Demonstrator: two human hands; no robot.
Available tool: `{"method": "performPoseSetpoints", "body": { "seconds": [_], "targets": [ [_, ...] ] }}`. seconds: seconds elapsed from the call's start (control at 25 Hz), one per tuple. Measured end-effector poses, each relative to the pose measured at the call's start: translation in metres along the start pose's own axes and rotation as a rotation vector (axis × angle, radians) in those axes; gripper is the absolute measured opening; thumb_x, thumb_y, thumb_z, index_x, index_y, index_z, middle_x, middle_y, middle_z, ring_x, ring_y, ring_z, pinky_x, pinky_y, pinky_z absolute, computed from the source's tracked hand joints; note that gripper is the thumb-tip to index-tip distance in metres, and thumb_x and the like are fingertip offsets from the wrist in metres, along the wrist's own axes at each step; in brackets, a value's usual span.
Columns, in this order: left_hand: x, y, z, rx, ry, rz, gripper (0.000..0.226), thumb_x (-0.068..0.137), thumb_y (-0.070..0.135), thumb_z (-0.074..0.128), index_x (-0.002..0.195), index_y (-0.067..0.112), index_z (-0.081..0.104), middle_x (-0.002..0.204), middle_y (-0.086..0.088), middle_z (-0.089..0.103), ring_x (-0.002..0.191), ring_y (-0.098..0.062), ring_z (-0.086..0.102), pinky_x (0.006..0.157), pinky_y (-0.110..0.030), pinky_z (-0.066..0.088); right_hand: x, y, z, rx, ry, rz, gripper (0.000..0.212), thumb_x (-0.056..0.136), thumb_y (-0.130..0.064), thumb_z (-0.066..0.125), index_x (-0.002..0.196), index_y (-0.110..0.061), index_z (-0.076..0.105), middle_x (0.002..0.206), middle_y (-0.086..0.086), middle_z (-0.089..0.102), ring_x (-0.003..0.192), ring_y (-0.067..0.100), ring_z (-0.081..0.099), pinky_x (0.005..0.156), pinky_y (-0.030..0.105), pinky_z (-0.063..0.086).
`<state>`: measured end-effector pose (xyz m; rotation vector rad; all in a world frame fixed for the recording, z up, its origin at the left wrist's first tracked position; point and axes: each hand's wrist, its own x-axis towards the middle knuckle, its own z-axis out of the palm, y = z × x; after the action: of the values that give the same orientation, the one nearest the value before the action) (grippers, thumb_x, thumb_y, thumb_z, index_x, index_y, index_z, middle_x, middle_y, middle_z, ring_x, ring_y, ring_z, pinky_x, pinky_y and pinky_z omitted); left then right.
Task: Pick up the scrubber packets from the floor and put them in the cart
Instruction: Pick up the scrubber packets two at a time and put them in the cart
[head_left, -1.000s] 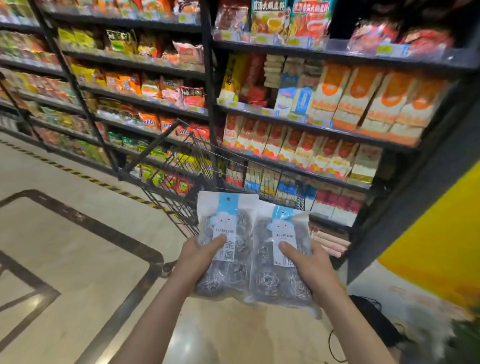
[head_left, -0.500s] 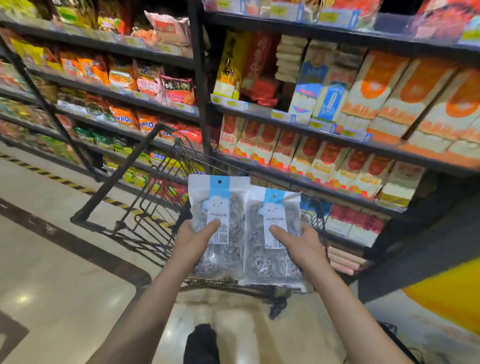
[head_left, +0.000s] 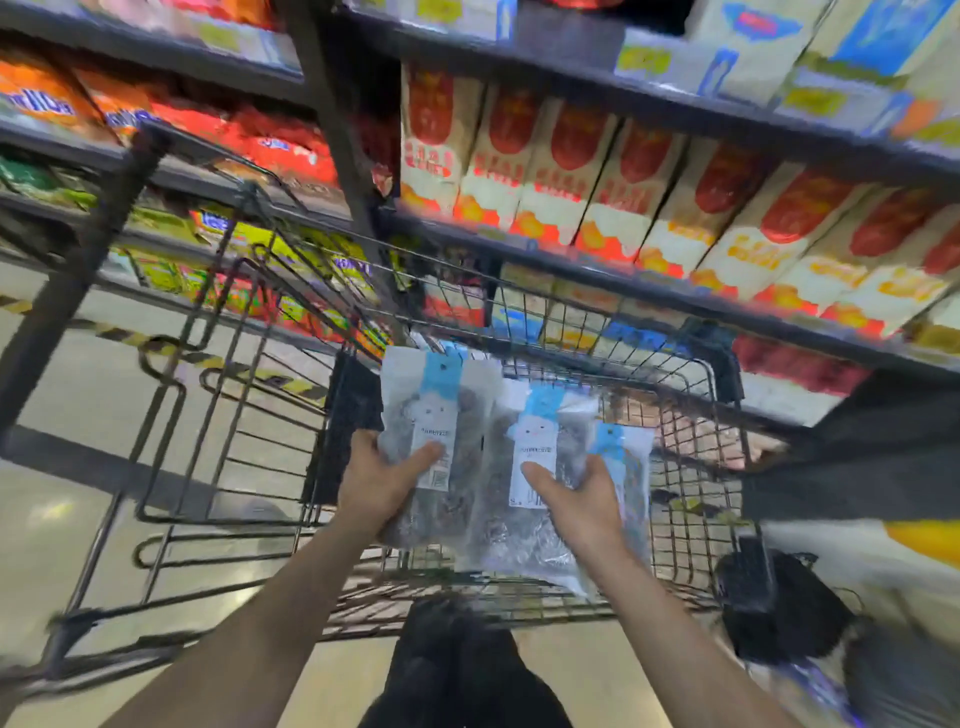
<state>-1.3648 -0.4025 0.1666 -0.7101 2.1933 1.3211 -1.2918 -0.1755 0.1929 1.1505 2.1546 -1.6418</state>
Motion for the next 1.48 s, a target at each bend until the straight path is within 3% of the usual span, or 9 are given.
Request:
{"method": "performPoseSetpoints", "body": {
  "seconds": [0.16, 0.28, 0.36, 0.52, 0.64, 0.8, 1.2, 1.36, 1.48],
  "targets": [
    [0.067, -0.029, 0.042, 0.011, -0.055, -0.053, 0.083, 0.065, 0.059, 0.091, 0.119, 0.017, 0.046, 0.11, -0.004, 0.069, 0.1, -0.027, 0.07, 0.093, -0.049, 0.058, 0.07, 0.038, 0.028, -0.089, 0.012, 0.102, 0.074, 0.092, -0.038, 0.08, 0.145, 0.001, 0.047, 0.134, 0.015, 0.064, 0.118, 0.03, 0.063, 0.091, 0.039, 0.049],
    [0.117, -0.062, 0.08, 0.129, -0.067, -0.1, 0.066, 0.077, 0.046, 0.089, 0.117, 0.009, 0.052, 0.101, -0.008, 0.07, 0.091, -0.029, 0.07, 0.077, -0.039, 0.056, 0.12, 0.074, 0.045, -0.192, 0.008, 0.168, 0.063, 0.093, -0.04, 0.079, 0.136, -0.002, 0.051, 0.104, 0.002, 0.064, 0.11, 0.036, 0.065, 0.073, 0.034, 0.04],
    [0.135, -0.078, 0.089, 0.244, -0.074, -0.103, 0.056, 0.084, 0.034, 0.083, 0.122, 0.007, 0.051, 0.11, -0.016, 0.069, 0.098, -0.035, 0.069, 0.085, -0.044, 0.057, 0.138, 0.091, 0.05, -0.287, 0.009, 0.17, 0.068, 0.091, -0.04, 0.081, 0.135, -0.002, 0.047, 0.095, -0.001, 0.059, 0.106, 0.035, 0.066, 0.069, 0.028, 0.033],
    [0.138, -0.095, 0.089, 0.554, -0.141, -0.009, 0.042, 0.097, 0.034, 0.063, 0.13, 0.027, 0.039, 0.13, -0.019, 0.058, 0.107, -0.04, 0.065, 0.091, -0.049, 0.057, 0.141, 0.105, 0.054, -0.462, -0.055, 0.041, 0.105, 0.086, -0.045, 0.085, 0.164, -0.024, 0.018, 0.149, 0.018, 0.051, 0.126, 0.042, 0.061, 0.093, 0.045, 0.052],
    [0.121, -0.096, 0.09, 0.647, -0.272, 0.057, 0.057, 0.096, 0.03, 0.066, 0.148, 0.026, 0.042, 0.147, -0.017, 0.041, 0.126, -0.041, 0.054, 0.102, -0.047, 0.05, 0.135, 0.1, 0.052, -0.633, -0.167, 0.016, 0.09, 0.09, -0.053, 0.076, 0.161, -0.039, 0.023, 0.143, 0.021, 0.044, 0.125, 0.047, 0.057, 0.098, 0.056, 0.053],
    [0.098, -0.057, 0.072, 0.744, -0.291, 0.0, 0.051, 0.099, 0.044, 0.049, 0.148, 0.029, 0.041, 0.141, -0.011, 0.046, 0.118, -0.035, 0.062, 0.103, -0.053, 0.051, 0.114, 0.07, 0.038, -0.767, -0.19, 0.012, 0.077, 0.096, -0.06, 0.063, 0.161, -0.04, 0.026, 0.156, 0.02, 0.036, 0.143, 0.047, 0.04, 0.111, 0.06, 0.047],
    [-0.061, 0.094, -0.001, 1.007, -0.023, 0.528, 0.055, 0.098, 0.055, 0.048, 0.144, 0.025, 0.052, 0.144, -0.009, 0.053, 0.122, -0.037, 0.058, 0.097, -0.05, 0.052, -0.025, -0.047, -0.072, -0.999, 0.085, -0.31, 0.058, 0.102, -0.054, 0.041, 0.149, -0.022, 0.05, 0.163, 0.013, 0.041, 0.141, 0.041, 0.044, 0.108, 0.05, 0.049],
    [-0.114, 0.143, -0.006, 0.972, 0.053, 0.826, 0.047, 0.096, 0.056, 0.049, 0.134, 0.032, 0.064, 0.144, -0.009, 0.056, 0.13, -0.04, 0.053, 0.105, -0.057, 0.045, -0.075, -0.062, -0.13, -0.97, 0.309, -0.345, 0.076, 0.091, -0.063, 0.031, 0.143, -0.016, 0.061, 0.144, 0.014, 0.062, 0.129, 0.043, 0.058, 0.102, 0.052, 0.054],
    [-0.145, 0.176, 0.013, 1.098, -0.046, 0.957, 0.053, 0.099, 0.064, 0.035, 0.147, 0.043, 0.048, 0.164, -0.004, 0.035, 0.151, -0.034, 0.03, 0.119, -0.056, 0.027, -0.115, -0.057, -0.167, -0.881, 0.473, -0.261, 0.066, 0.089, -0.06, 0.043, 0.128, -0.014, 0.07, 0.127, 0.013, 0.071, 0.112, 0.043, 0.066, 0.096, 0.05, 0.058]
  ]
}}
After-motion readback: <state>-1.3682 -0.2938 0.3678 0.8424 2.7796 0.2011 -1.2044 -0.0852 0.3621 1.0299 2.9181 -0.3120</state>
